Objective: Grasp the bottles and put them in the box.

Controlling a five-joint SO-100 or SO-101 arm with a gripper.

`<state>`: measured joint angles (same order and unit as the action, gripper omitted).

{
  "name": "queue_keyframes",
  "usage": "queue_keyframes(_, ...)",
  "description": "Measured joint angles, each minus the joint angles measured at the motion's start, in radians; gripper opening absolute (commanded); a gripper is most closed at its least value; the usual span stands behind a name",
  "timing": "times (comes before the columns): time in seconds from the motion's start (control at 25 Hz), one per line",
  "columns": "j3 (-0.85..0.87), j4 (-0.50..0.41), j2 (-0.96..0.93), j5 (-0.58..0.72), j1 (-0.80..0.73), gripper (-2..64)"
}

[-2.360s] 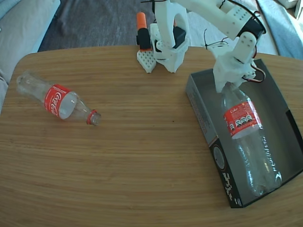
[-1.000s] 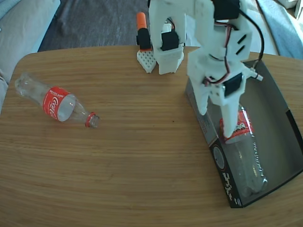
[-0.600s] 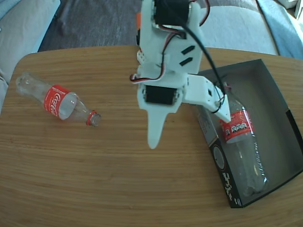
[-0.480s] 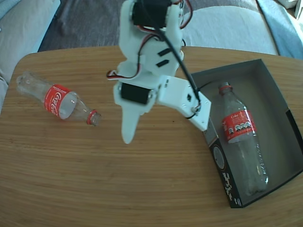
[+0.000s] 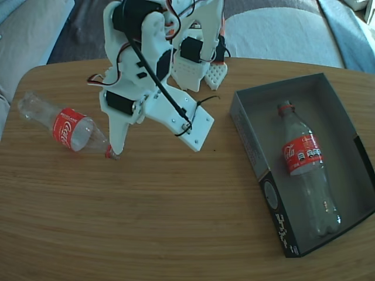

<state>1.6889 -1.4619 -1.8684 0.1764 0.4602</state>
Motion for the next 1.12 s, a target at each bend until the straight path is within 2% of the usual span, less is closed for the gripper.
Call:
queue_keyframes(0.16,0.133,0.046,-0.091,0.143,0.094,43.7)
queue_keyframes(0.44,0.348,0.126,-0.209,0.362,0.221,45.2)
queue_keyframes(0.8,0.396,0.252,-0.216,0.39,0.239,45.3)
queue_keyframes(1.12,0.405,0.351,-0.04,0.391,0.256,45.2)
